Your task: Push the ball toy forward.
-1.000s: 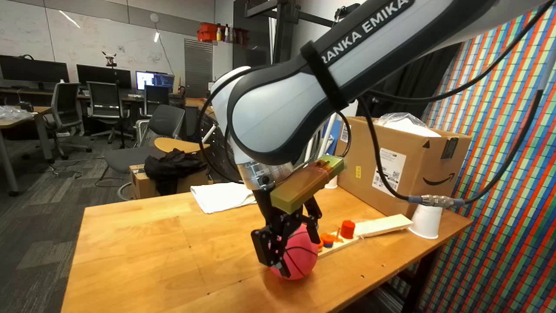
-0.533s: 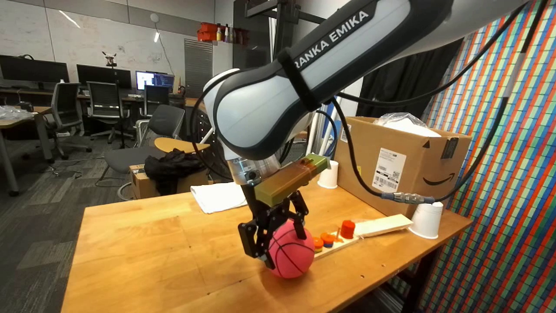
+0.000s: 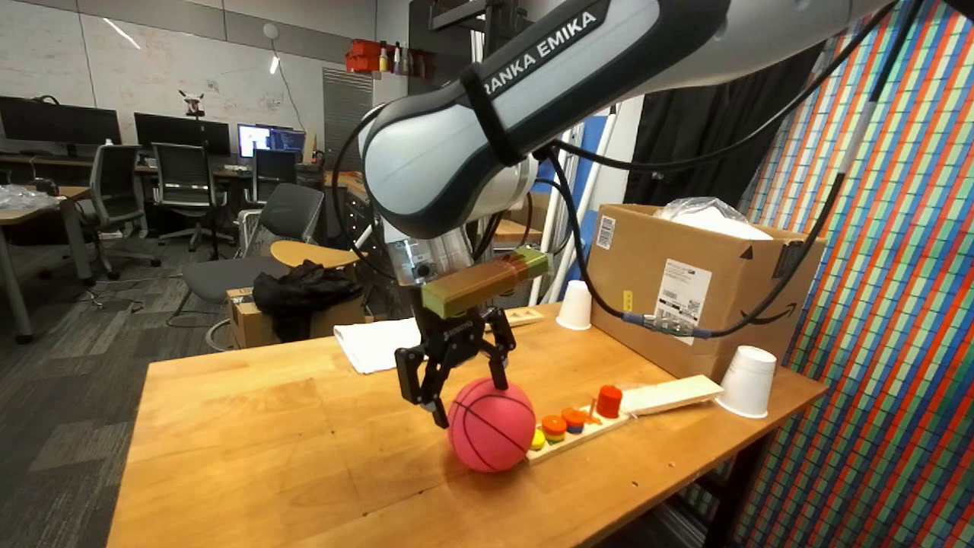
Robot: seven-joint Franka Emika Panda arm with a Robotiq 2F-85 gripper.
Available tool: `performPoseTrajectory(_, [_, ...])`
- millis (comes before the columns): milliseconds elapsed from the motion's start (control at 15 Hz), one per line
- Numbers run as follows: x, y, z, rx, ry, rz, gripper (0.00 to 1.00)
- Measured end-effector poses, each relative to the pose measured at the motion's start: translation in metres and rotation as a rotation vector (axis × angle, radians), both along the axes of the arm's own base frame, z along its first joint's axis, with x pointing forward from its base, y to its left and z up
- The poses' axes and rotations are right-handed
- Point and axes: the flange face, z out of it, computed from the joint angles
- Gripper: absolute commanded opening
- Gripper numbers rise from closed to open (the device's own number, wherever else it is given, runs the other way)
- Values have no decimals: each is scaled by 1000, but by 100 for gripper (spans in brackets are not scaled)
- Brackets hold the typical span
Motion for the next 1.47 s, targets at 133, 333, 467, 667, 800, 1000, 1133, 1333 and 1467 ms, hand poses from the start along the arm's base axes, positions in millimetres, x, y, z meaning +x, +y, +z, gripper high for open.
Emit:
performPoseTrajectory(133, [14, 4, 4, 33, -7, -17, 100])
performPoseTrajectory(333, [36, 10, 7, 88, -11, -40, 100])
performPoseTrajectory(467, [51, 13, 8, 118, -18, -51, 100])
performPoseTrajectory(667, [75, 14, 8, 146, -36, -63, 100])
performPoseTrajectory(800, [87, 15, 11, 160, -50, -55, 100])
performPoseTrajectory(1000, [90, 19, 28, 152, -69, -21, 100])
performPoseTrajectory(1133, [80, 22, 45, 107, -69, 1, 100])
performPoseTrajectory(1333, [54, 20, 69, 3, -69, 4, 100])
performPoseTrajectory(1467, [28, 17, 75, -43, -57, -13, 100])
